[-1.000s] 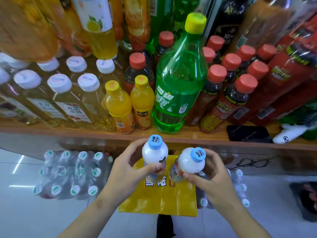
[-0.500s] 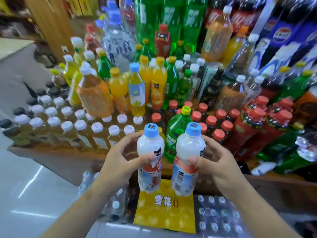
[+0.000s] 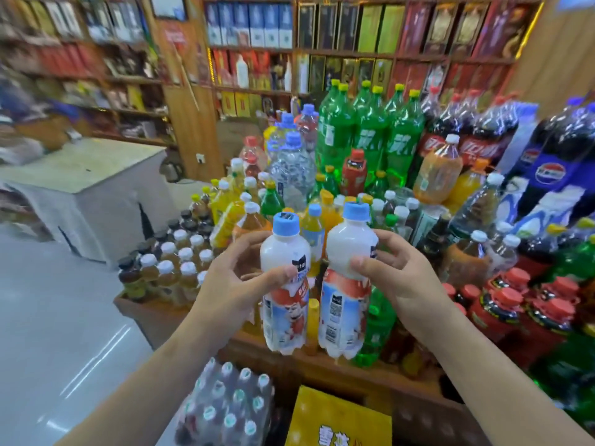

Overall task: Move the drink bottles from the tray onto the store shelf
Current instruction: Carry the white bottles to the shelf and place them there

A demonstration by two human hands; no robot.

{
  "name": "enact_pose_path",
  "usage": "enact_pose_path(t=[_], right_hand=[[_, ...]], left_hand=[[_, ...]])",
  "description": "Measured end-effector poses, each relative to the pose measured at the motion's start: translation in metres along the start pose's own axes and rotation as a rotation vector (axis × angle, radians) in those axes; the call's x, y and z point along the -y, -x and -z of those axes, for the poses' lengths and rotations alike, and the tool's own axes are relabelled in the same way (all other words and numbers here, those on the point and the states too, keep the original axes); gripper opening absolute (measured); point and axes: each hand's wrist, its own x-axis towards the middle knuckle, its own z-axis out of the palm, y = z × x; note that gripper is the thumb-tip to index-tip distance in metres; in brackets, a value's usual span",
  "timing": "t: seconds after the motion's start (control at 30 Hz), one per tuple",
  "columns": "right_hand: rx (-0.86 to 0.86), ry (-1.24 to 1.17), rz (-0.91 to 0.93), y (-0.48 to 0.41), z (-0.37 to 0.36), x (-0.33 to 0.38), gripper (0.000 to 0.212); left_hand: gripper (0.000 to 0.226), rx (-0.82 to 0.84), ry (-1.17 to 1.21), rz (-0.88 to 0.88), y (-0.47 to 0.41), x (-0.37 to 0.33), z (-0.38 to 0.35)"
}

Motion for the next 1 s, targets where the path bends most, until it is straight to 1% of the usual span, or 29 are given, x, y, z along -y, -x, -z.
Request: enact_pose_path(t=[0.07,0.17,0.27,0.33,0.43,0.53,0.6,0.67,0.7,0.77,0.8,0.9,1.0], right_hand=[[0.029,0.020,0.015,-0.010,-0.016,0.011,0.072],[0.085,0.048,0.039,-0.023,-0.040,0.024,0.069],[0.130,0.110,0.070,-0.037,-0.065,0.030,0.052],[0.164,0.139,0.079,-0.048,-0.081,0.030,0.045],[0.225,0.162,0.088,-0.064,-0.107,0.029,0.048],[0.306,0.175,0.111,-0.077,-0.135,0.027,0.045],[0.376,0.165,0.129,-0.085,-0.159,0.025,0.052],[0.443,0.143,0.146,-0.088,-0.183,0.022,0.062],[0.467,0.132,0.155,-0.088,-0.194,0.021,0.065],[0.507,0.093,0.176,-0.087,-0.219,0.016,0.065],[0.525,0.078,0.189,-0.086,-0.230,0.014,0.061],[0.618,0.056,0.231,-0.078,-0.268,0.012,0.040],[0.688,0.033,0.235,-0.072,-0.303,0.012,0.034]], left_hand=[[0.051,-0.032,-0.004,-0.009,-0.001,-0.010,0.011],[0.053,-0.077,-0.019,-0.040,-0.002,-0.023,0.030],[0.060,-0.146,-0.026,-0.056,0.000,-0.033,0.051],[0.064,-0.206,-0.038,-0.055,0.003,-0.037,0.066],[0.057,-0.291,-0.049,-0.042,0.011,-0.042,0.090],[0.051,-0.350,-0.071,-0.028,0.024,-0.048,0.113],[0.051,-0.399,-0.082,-0.023,0.035,-0.054,0.128],[0.041,-0.422,-0.106,-0.011,0.047,-0.059,0.143],[0.034,-0.426,-0.117,-0.006,0.052,-0.060,0.149],[0.031,-0.458,-0.139,-0.004,0.067,-0.062,0.163],[0.031,-0.479,-0.150,-0.003,0.073,-0.063,0.168],[0.036,-0.574,-0.165,0.003,0.093,-0.065,0.189],[0.034,-0.640,-0.187,0.001,0.113,-0.067,0.211]])
